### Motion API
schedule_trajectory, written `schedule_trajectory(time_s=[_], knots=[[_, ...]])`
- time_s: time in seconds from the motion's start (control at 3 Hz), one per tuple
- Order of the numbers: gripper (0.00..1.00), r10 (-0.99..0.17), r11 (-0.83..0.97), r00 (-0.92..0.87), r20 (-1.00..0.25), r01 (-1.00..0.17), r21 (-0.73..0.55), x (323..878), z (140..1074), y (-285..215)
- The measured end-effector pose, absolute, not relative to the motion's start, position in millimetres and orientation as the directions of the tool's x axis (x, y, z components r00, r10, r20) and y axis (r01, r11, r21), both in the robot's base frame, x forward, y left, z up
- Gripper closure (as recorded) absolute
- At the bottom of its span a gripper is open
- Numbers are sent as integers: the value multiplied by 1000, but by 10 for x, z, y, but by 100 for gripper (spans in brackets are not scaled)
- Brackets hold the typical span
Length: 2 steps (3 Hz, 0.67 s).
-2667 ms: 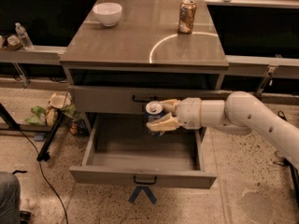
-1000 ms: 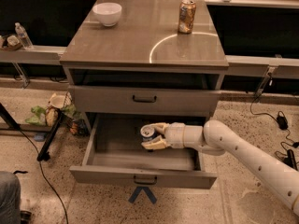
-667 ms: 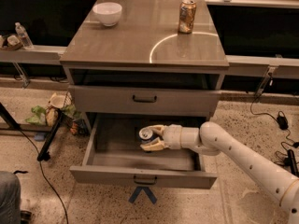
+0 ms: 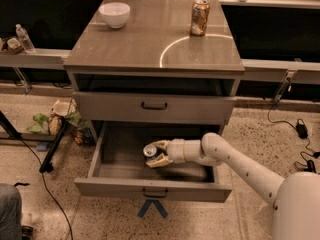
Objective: Place pepsi can into middle drawer
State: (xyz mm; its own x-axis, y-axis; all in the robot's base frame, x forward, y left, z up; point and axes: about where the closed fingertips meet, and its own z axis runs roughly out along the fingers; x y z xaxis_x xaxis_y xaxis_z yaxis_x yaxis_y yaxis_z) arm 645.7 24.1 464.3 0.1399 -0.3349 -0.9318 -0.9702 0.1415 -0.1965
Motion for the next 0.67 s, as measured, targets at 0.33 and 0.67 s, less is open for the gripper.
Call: schedule_trajectory(time_s=[0.33,0.67], knots=[[100,-354,147,114,-929,-974,-175,6466,4428,297],[82,-369,158,68,-927,-978,-135,6452,4229,338]])
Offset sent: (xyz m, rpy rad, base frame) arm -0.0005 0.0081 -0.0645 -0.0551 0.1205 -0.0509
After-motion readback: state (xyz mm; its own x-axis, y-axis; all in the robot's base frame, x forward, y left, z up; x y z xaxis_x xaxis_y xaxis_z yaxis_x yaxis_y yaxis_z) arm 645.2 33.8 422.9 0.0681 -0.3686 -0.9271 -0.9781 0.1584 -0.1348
